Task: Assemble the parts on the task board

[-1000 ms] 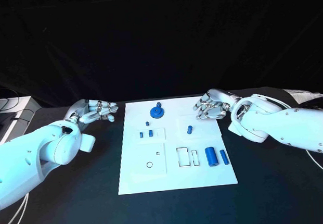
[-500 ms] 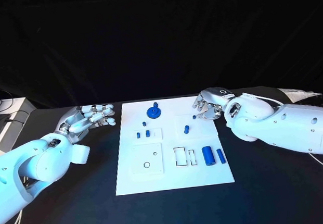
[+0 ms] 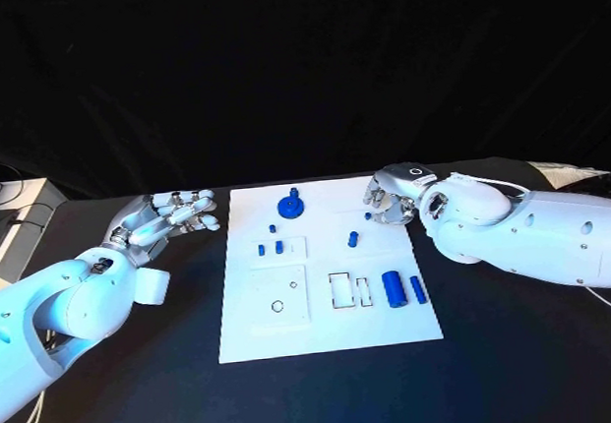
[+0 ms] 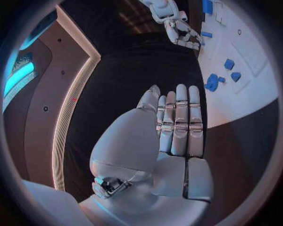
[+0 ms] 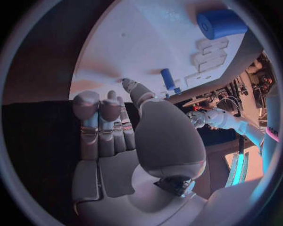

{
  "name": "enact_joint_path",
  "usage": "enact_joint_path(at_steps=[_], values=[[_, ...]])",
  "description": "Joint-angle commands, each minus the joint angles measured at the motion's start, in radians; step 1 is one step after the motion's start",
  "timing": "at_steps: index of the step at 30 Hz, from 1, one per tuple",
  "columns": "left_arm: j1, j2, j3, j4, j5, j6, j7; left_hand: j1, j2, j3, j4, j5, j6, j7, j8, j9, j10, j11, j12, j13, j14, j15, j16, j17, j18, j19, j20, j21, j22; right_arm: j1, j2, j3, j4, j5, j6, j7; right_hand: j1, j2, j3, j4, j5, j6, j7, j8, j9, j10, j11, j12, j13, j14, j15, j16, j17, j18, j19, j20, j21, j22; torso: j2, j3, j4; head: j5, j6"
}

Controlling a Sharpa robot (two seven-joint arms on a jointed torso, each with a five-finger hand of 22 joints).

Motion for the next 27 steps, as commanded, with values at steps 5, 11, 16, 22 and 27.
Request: enact_joint_path(at_steps=[5, 11, 16, 22, 27], values=[[-0.001, 0.004, 0.001, 0.003, -0.002, 0.011, 0.019, -0.022, 0.003, -0.016, 0.009, -0.055, -0.001, 0.005, -0.002, -0.001, -0.007, 0.004, -0.002, -0.001, 0.004, 0.005, -0.004, 0.008, -0.009, -0.003, 0.004, 0.006, 0.002, -0.003, 0.01, -0.002, -0.006, -0.002, 0.093, -0.005, -0.004, -0.008, 0.028, 0.0, 0.024, 0.015, 0.0, -0.003, -0.001, -0.019, 0.002, -0.008, -0.002, 0.0, 0.005, 0.003, -0.01, 0.027, 0.057, 0.009, -0.026, 0.075, -0.001, 0.0003, 0.0004, 0.002, -0.004], [-0.001, 0.004, 0.001, 0.002, -0.002, 0.01, 0.019, -0.022, 0.008, -0.037, 0.014, -0.081, -0.002, 0.005, -0.002, -0.001, -0.007, 0.004, -0.001, 0.0, 0.003, 0.006, -0.003, 0.013, -0.006, 0.006, 0.007, -0.002, -0.017, -0.009, 0.023, -0.004, -0.02, 0.008, 0.086, -0.003, -0.01, 0.002, 0.038, 0.004, 0.028, 0.021, 0.003, -0.003, -0.001, -0.035, 0.007, -0.009, -0.003, 0.001, 0.008, 0.002, -0.019, 0.036, 0.056, 0.012, -0.061, 0.063, -0.002, 0.0001, -0.0001, 0.003, -0.002], [-0.002, 0.005, 0.001, 0.001, -0.003, 0.011, 0.018, -0.014, 0.021, -0.063, 0.01, -0.083, -0.003, 0.007, -0.002, -0.001, -0.009, 0.005, -0.001, 0.0, 0.002, 0.006, -0.003, 0.017, -0.007, 0.015, 0.007, -0.009, -0.04, -0.015, 0.031, -0.004, -0.024, 0.02, 0.078, 0.003, -0.02, -0.003, 0.109, 0.012, -0.025, 0.018, 0.006, -0.003, -0.001, -0.037, 0.01, -0.009, -0.003, 0.001, 0.012, 0.009, -0.03, 0.043, 0.057, 0.017, -0.075, 0.053, -0.002, 0.0001, 0.0013, 0.004, -0.002], [-0.002, 0.005, 0.001, 0.001, -0.003, 0.012, 0.015, -0.013, 0.022, -0.066, 0.009, -0.083, -0.004, 0.007, -0.002, -0.001, -0.012, 0.006, -0.001, 0.0, 0.001, 0.007, -0.003, 0.018, -0.007, 0.014, 0.008, -0.01, -0.043, -0.02, 0.037, -0.004, -0.026, 0.032, 0.071, 0.011, -0.021, 0.001, 0.124, 0.01, -0.028, 0.023, 0.006, -0.003, -0.001, -0.025, 0.007, -0.009, -0.003, 0.0, 0.01, 0.013, -0.036, 0.043, 0.056, 0.016, -0.075, 0.05, -0.001, -0.0001, -0.0007, 0.005, -0.002], [-0.002, 0.005, 0.001, 0.001, -0.004, 0.012, 0.012, -0.012, 0.026, -0.073, 0.006, -0.084, -0.005, 0.009, -0.002, -0.001, -0.014, 0.007, -0.002, 0.0, -0.001, 0.007, -0.002, 0.02, -0.008, 0.015, 0.007, -0.009, -0.047, -0.022, 0.039, -0.004, -0.025, 0.038, 0.071, 0.015, -0.02, 0.015, 0.144, 0.002, -0.039, 0.031, 0.004, -0.003, 0.0, -0.009, 0.003, -0.009, -0.002, -0.001, 0.007, 0.017, -0.041, 0.042, 0.056, 0.013, -0.071, 0.048, -0.001, 0.0003, 0.0, 0.005, -0.003]])
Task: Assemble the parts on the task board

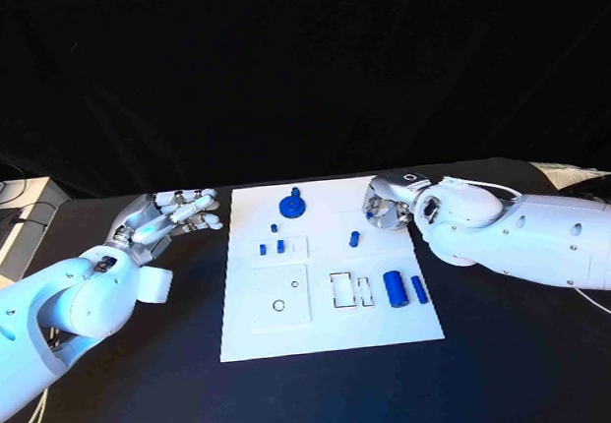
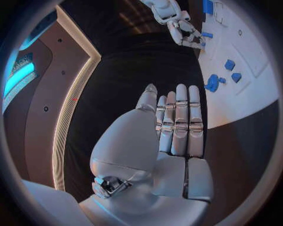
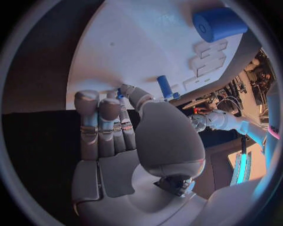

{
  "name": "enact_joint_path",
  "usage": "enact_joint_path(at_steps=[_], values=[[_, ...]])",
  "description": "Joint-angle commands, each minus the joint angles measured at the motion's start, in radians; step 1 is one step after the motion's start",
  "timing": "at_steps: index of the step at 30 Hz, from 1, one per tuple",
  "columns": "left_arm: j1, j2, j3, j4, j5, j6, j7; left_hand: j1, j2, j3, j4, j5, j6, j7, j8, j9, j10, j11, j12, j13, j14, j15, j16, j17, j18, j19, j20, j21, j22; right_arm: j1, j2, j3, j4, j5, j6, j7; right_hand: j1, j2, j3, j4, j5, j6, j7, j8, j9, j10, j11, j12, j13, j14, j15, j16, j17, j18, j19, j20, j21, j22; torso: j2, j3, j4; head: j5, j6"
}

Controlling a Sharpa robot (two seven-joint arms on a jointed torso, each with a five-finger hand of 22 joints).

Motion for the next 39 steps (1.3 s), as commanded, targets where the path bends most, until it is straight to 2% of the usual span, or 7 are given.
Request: enact_joint_path(at_steps=[1, 5, 7, 11, 22, 30, 39], values=[[-0.001, 0.002, 0.001, 0.002, -0.003, 0.012, 0.009, 0.003, 0.011, -0.005, -0.001, -0.004, -0.001, 0.005, -0.002, -0.001, -0.007, 0.0, -0.002, 0.0, -0.001, 0.007, -0.002, 0.001, -0.007, 0.007, -0.001, -0.002, -0.002, -0.01, 0.005, -0.005, 0.002, 0.017, 0.024, 0.017, 0.001, 0.011, 0.012, -0.003, -0.006, 0.009, 0.002, -0.003, 0.001, 0.009, -0.001, -0.005, 0.0, 0.0, 0.0, 0.007, -0.002, 0.031, 0.054, 0.0, -0.001, 0.048, 0.0, 0.0003, 0.0003, -0.001, -0.001], [-0.001, 0.001, 0.001, 0.002, -0.004, 0.015, 0.006, 0.003, 0.011, -0.005, -0.001, -0.004, -0.001, 0.005, -0.002, -0.001, -0.007, 0.0, -0.002, 0.0, -0.001, 0.007, -0.002, 0.001, -0.007, 0.007, -0.001, -0.002, -0.002, -0.012, 0.006, -0.005, 0.002, 0.018, 0.019, 0.017, 0.008, 0.021, 0.024, -0.015, -0.005, 0.018, 0.001, -0.001, 0.002, 0.033, -0.008, -0.004, 0.001, -0.001, -0.004, 0.008, -0.004, 0.028, 0.054, -0.003, 0.004, 0.049, 0.0, 0.0002, 0.0003, -0.001, -0.004], [-0.001, 0.001, 0.001, 0.002, -0.005, 0.018, 0.004, 0.004, 0.015, -0.011, -0.007, -0.004, -0.002, 0.005, -0.001, -0.001, -0.008, 0.0, -0.001, 0.0, -0.001, 0.006, 0.011, 0.007, -0.008, 0.01, -0.004, 0.005, -0.001, -0.013, 0.006, -0.005, 0.003, 0.019, 0.015, 0.017, 0.022, 0.033, 0.041, -0.027, -0.047, 0.026, 0.0, -0.001, 0.003, 0.057, -0.018, -0.004, 0.001, 0.0, -0.009, 0.01, -0.004, 0.025, 0.055, -0.006, 0.013, 0.052, 0.0, -0.0001, 0.0007, -0.002, -0.004], [-0.001, 0.001, 0.001, 0.001, -0.006, 0.021, 0.003, 0.006, 0.017, -0.012, -0.01, -0.004, -0.001, 0.005, -0.001, -0.001, -0.008, 0.0, -0.001, 0.0, -0.003, 0.005, 0.014, 0.007, -0.009, 0.007, -0.005, 0.007, -0.001, -0.014, 0.007, -0.005, 0.004, 0.02, 0.007, 0.02, 0.019, 0.036, 0.056, -0.041, -0.053, 0.033, 0.001, -0.002, 0.002, 0.08, -0.021, -0.005, 0.002, 0.0, -0.013, 0.014, -0.002, 0.018, 0.054, -0.013, 0.027, 0.058, 0.0, -0.0002, 0.0003, 0.0, -0.005], [-0.001, 0.002, 0.001, 0.0, -0.009, 0.024, 0.002, 0.009, 0.018, -0.012, -0.014, -0.004, 0.001, 0.005, -0.002, -0.001, -0.008, 0.0, -0.001, 0.0, -0.006, 0.006, 0.015, 0.006, -0.009, 0.005, -0.005, 0.008, -0.001, -0.015, 0.01, -0.006, 0.01, 0.022, -0.01, 0.023, 0.018, 0.05, 0.059, -0.065, -0.053, 0.045, -0.002, 0.0, 0.003, 0.093, -0.026, -0.004, 0.003, -0.001, -0.017, 0.017, 0.0, 0.011, 0.055, -0.018, 0.04, 0.066, 0.0, -0.0006, -0.0005, -0.001, -0.006], [-0.001, 0.003, 0.001, -0.002, -0.009, 0.029, 0.005, 0.017, 0.022, -0.008, -0.021, -0.003, 0.001, 0.006, -0.002, -0.001, -0.008, 0.0, -0.002, -0.001, -0.008, 0.005, 0.016, 0.004, -0.009, 0.003, -0.005, 0.01, 0.001, -0.016, 0.01, -0.006, 0.006, 0.013, -0.032, 0.004, 0.023, 0.086, 0.065, -0.076, -0.041, 0.077, -0.015, 0.005, 0.01, 0.114, -0.035, -0.004, 0.003, 0.002, -0.022, 0.039, 0.024, 0.001, 0.057, -0.024, 0.092, 0.084, -0.001, -0.0005, 0.0005, 0.0, -0.007], [-0.001, 0.004, 0.001, -0.008, -0.009, 0.03, 0.006, 0.02, 0.024, -0.002, -0.033, -0.002, 0.0, 0.008, -0.002, -0.001, -0.009, 0.0, -0.002, -0.001, -0.01, 0.005, 0.018, 0.002, -0.009, -0.003, -0.006, 0.018, 0.008, -0.016, -0.001, -0.005, 0.017, 0.034, -0.078, -0.012, 0.017, 0.095, 0.085, -0.095, -0.054, 0.09, -0.02, 0.003, 0.016, 0.125, -0.038, -0.004, 0.003, 0.002, -0.025, 0.058, 0.044, -0.006, 0.057, -0.028, 0.128, 0.092, -0.001, 0.0018, -0.0011, 0.003, -0.005]])
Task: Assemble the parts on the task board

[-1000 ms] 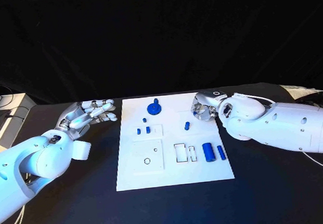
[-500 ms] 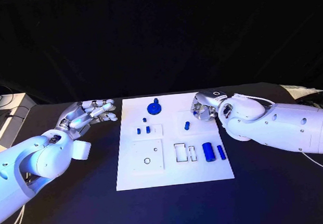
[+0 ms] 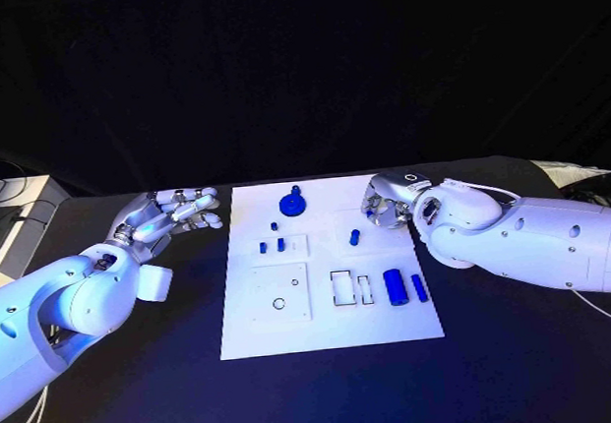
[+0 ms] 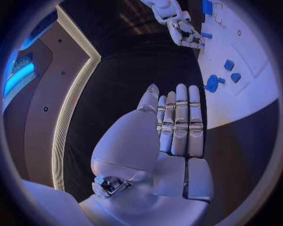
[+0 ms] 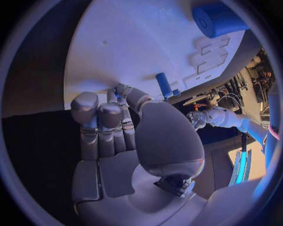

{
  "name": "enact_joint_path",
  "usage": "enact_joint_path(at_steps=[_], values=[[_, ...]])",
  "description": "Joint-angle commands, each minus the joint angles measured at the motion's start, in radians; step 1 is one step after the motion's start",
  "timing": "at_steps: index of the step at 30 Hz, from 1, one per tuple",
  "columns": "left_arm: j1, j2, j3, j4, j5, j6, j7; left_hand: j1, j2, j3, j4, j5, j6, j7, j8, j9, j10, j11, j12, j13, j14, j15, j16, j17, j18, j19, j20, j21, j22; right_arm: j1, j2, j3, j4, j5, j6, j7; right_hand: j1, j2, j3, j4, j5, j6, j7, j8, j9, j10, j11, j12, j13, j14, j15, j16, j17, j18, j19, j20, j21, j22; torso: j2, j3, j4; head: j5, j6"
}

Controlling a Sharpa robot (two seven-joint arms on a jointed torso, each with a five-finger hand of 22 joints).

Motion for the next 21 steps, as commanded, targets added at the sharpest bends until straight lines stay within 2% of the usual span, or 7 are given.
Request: enact_joint_path(at_steps=[1, 13, 21], values=[[-0.001, 0.003, 0.001, -0.002, -0.004, 0.019, 0.009, 0.004, 0.008, 0.0, -0.005, -0.002, 0.0, 0.008, -0.002, -0.001, -0.009, 0.0, -0.002, -0.001, -0.006, 0.002, 0.003, -0.001, -0.009, -0.008, -0.001, 0.003, 0.001, -0.004, -0.005, -0.002, 0.013, 0.028, -0.023, -0.001, 0.001, 0.015, 0.006, -0.004, -0.006, 0.009, 0.002, 0.001, -0.001, 0.032, -0.024, 0.004, 0.001, -0.002, -0.006, 0.005, -0.001, 0.004, 0.059, -0.013, 0.005, 0.091, 0.0, 0.0006, -0.0008, 0.001, 0.001], [-0.001, 0.006, 0.001, -0.013, -0.004, 0.014, 0.008, -0.002, 0.008, 0.007, -0.019, -0.001, -0.004, 0.011, -0.002, -0.001, -0.013, 0.002, -0.002, -0.001, -0.008, 0.002, 0.006, -0.005, -0.008, -0.018, 0.0, 0.015, 0.014, 0.01, -0.049, 0.011, 0.064, 0.184, -0.065, 0.012, -0.002, 0.017, 0.01, -0.01, -0.01, 0.009, 0.003, 0.0, 0.0, 0.031, -0.023, 0.004, 0.001, -0.002, -0.006, 0.004, -0.004, 0.005, 0.059, -0.013, 0.005, 0.09, -0.001, -0.0006, -0.0016, -0.001, 0.005], [-0.001, 0.008, 0.001, -0.016, -0.004, 0.009, 0.008, -0.002, 0.008, 0.007, -0.019, -0.001, -0.004, 0.011, -0.002, -0.001, -0.013, 0.002, -0.002, -0.001, -0.008, 0.002, 0.006, -0.005, -0.008, -0.018, 0.0, 0.015, 0.014, 0.02, -0.083, 0.015, 0.108, 0.258, -0.088, 0.042, -0.001, 0.017, 0.01, -0.013, -0.01, 0.008, 0.004, 0.0, 0.0, 0.03, -0.023, 0.004, 0.001, -0.002, -0.006, 0.004, -0.006, 0.005, 0.058, -0.012, 0.004, 0.09, -0.002, -0.002, -0.0036, 0.004, 0.012]])
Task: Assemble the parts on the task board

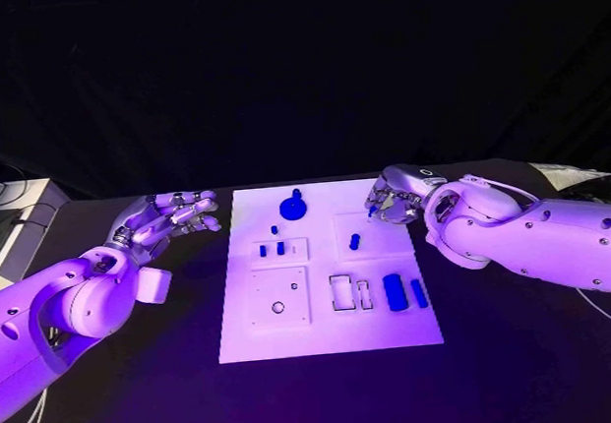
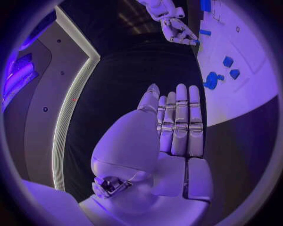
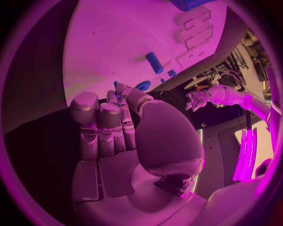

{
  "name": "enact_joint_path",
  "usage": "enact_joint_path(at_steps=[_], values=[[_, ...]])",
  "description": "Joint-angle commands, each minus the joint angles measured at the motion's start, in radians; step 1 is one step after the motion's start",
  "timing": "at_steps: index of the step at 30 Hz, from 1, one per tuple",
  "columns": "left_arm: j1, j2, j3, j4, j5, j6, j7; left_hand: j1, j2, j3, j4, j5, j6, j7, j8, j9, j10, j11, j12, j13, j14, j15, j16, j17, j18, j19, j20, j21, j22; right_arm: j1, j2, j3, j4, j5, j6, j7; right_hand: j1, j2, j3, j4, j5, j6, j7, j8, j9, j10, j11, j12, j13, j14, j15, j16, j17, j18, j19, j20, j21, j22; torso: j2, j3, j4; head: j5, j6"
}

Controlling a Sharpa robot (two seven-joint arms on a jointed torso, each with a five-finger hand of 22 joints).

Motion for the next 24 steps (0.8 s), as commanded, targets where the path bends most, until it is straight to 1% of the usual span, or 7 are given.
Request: enact_joint_path(at_steps=[1, 8, 12, 13, 15, 19, 24], values=[[-0.001, 0.004, 0.001, 0.001, -0.003, 0.008, 0.008, -0.002, 0.008, 0.002, -0.006, -0.002, 0.0, 0.008, -0.002, -0.001, -0.005, 0.002, -0.002, -0.001, -0.005, -0.001, 0.006, -0.001, -0.008, -0.007, -0.001, 0.003, 0.001, 0.002, -0.011, 0.001, 0.023, 0.079, -0.03, 0.038, 0.004, 0.01, 0.004, -0.001, 0.0, 0.003, 0.003, 0.0, 0.0, 0.03, -0.023, 0.006, 0.001, -0.002, -0.006, 0.001, -0.001, 0.013, 0.056, -0.01, 0.004, 0.09, -0.001, -0.0017, -0.0013, 0.003, 0.002], [-0.003, 0.009, 0.001, 0.004, -0.003, -0.006, 0.01, -0.004, 0.008, 0.003, -0.007, -0.001, -0.001, 0.008, -0.002, -0.001, -0.006, 0.002, -0.002, -0.001, -0.005, -0.001, 0.006, -0.002, -0.008, -0.008, 0.0, 0.005, 0.003, 0.003, -0.022, 0.002, 0.093, 0.102, -0.033, 0.064, 0.005, 0.01, 0.004, -0.004, 0.001, 0.003, 0.004, 0.0, 0.0, 0.03, -0.022, 0.006, 0.001, -0.002, -0.005, 0.002, -0.001, 0.013, 0.056, -0.01, 0.006, 0.09, -0.008, -0.007, -0.0027, 0.014, 0.001], [-0.004, 0.013, 0.001, 0.009, 0.0, -0.04, 0.011, -0.007, 0.008, 0.003, -0.006, -0.002, -0.001, 0.009, -0.002, -0.001, -0.006, 0.003, -0.002, -0.001, -0.004, -0.001, 0.007, -0.003, -0.007, -0.008, 0.0, 0.007, 0.004, -0.003, -0.012, 0.0, 0.148, 0.07, -0.028, 0.073, 0.006, 0.01, 0.004, -0.005, 0.002, 0.002, 0.004, 0.0, 0.0, 0.029, -0.022, 0.006, 0.001, -0.002, -0.005, 0.002, -0.001, 0.014, 0.056, -0.01, 0.003, 0.09, -0.011, -0.0097, -0.0027, 0.028, -0.003], [-0.004, 0.015, 0.001, 0.011, 0.002, -0.05, 0.013, -0.009, 0.007, 0.003, -0.005, -0.001, -0.002, 0.01, -0.002, -0.001, -0.007, 0.003, -0.002, -0.001, -0.005, -0.001, 0.007, -0.003, -0.007, -0.008, 0.0, 0.007, 0.004, -0.005, -0.008, -0.001, 0.162, 0.053, -0.025, 0.074, 0.006, 0.01, 0.004, -0.005, 0.002, 0.002, 0.004, 0.0, 0.0, 0.029, -0.022, 0.006, 0.001, -0.002, -0.005, 0.002, -0.001, 0.014, 0.056, -0.01, 0.003, 0.09, -0.013, -0.0107, -0.0033, 0.036, -0.006], [-0.005, 0.018, 0.001, 0.014, 0.008, -0.071, 0.022, -0.011, 0.005, 0.002, -0.005, -0.001, -0.001, 0.01, -0.002, -0.001, -0.007, 0.003, -0.002, -0.001, -0.004, -0.001, 0.007, -0.003, -0.007, -0.008, 0.001, 0.007, 0.003, -0.01, 0.004, -0.004, 0.187, 0.007, -0.02, 0.075, 0.005, 0.011, 0.002, -0.006, 0.002, 0.003, 0.004, 0.0, 0.0, 0.029, -0.022, 0.006, 0.001, -0.002, -0.005, 0.002, -0.002, 0.014, 0.056, -0.01, 0.005, 0.09, -0.014, -0.0119, -0.0037, 0.044, -0.009], [-0.006, 0.025, 0.001, 0.017, 0.018, -0.099, 0.035, -0.012, 0.002, 0.001, -0.004, 0.0, -0.002, 0.009, -0.002, -0.001, -0.008, 0.003, -0.002, -0.001, -0.004, -0.001, 0.007, -0.004, -0.007, -0.008, 0.001, 0.007, 0.003, -0.017, 0.032, -0.01, 0.208, -0.069, -0.014, 0.072, 0.004, 0.008, 0.0, -0.006, 0.01, 0.004, 0.003, 0.001, 0.0, 0.03, -0.022, 0.006, 0.001, -0.002, -0.005, 0.003, -0.001, 0.014, 0.055, -0.009, 0.006, 0.09, -0.015, -0.0133, -0.005, 0.063, -0.01], [-0.006, 0.033, 0.001, 0.018, 0.03, -0.129, 0.045, -0.01, 0.003, 0.002, -0.005, 0.001, -0.002, 0.008, -0.002, -0.001, -0.008, 0.003, -0.002, -0.001, -0.004, -0.001, 0.007, -0.004, -0.006, -0.008, 0.001, 0.007, 0.003, -0.037, 0.077, -0.017, 0.21, -0.164, -0.004, 0.057, 0.003, 0.007, -0.001, -0.007, 0.013, 0.006, 0.002, 0.0, 0.0, 0.03, -0.023, 0.006, 0.001, -0.002, -0.005, 0.005, -0.001, 0.013, 0.055, -0.009, 0.008, 0.091, -0.018, -0.0174, -0.0051, 0.083, -0.016]])
